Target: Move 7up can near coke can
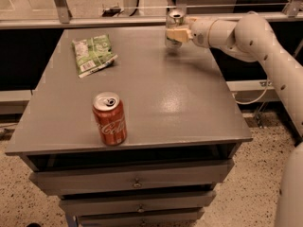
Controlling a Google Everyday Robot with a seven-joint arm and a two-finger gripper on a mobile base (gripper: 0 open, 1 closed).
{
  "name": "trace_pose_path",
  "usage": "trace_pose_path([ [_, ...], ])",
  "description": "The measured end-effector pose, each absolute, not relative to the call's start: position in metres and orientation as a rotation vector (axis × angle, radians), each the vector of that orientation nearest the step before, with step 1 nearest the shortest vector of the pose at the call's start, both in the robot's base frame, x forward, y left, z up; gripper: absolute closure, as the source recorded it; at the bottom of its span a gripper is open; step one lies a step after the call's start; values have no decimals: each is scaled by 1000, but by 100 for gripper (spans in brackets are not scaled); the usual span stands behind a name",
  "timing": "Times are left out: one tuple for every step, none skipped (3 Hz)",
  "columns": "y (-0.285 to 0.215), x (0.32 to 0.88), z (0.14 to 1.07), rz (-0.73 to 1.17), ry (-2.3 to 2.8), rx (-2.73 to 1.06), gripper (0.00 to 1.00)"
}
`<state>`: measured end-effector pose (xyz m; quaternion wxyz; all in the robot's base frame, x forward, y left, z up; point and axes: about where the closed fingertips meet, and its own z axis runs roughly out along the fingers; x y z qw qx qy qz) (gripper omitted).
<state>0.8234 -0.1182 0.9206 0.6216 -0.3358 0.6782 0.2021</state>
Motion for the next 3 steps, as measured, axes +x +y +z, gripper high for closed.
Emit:
trace_pose_path([
  [-119,785,944,536,1530,-790,100],
  [-116,740,964,594,1551,-793,100],
  [-116,740,964,594,1550,-793,100],
])
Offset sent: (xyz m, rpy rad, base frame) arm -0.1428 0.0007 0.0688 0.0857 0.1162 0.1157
